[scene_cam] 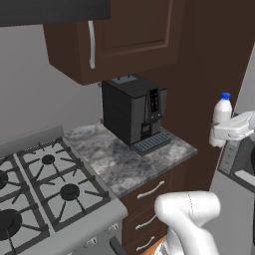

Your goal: Take the bottled waters from the counter and place them in the freezer to freeze. Close the freezer door after placing the bottles.

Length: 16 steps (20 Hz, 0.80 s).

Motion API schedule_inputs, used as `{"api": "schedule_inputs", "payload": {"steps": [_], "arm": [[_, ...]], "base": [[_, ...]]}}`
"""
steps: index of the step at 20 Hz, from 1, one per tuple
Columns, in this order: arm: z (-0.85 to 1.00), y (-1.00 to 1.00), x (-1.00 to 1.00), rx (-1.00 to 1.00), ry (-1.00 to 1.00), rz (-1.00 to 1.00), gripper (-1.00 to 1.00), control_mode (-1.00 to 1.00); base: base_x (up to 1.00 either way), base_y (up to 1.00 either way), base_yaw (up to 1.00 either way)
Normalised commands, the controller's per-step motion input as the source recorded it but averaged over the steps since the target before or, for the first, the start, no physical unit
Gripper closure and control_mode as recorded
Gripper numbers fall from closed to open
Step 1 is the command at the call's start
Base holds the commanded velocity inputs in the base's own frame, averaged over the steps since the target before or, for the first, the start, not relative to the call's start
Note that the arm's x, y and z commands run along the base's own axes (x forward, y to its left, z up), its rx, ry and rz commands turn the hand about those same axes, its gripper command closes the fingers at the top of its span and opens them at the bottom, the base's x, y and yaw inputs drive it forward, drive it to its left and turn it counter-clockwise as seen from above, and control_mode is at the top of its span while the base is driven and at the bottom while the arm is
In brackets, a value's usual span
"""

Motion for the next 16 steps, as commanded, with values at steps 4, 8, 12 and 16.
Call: {"api": "schedule_inputs", "payload": {"steps": [4,8,12,16], "arm": [[-0.01,0.05,-0.07,0.00,0.00,0.00,1.00,-1.00],[0.00,0.00,0.00,0.00,0.00,0.00,1.00,1.00],[0.00,0.00,0.00,0.00,0.00,0.00,1.00,1.00],[0.00,0.00,0.00,0.00,0.00,0.00,1.00,1.00]], "base": [[0.00,0.00,0.00],[-0.59,0.11,-0.05],[-0.81,0.10,-0.14],[-0.70,0.00,-0.23]]}}
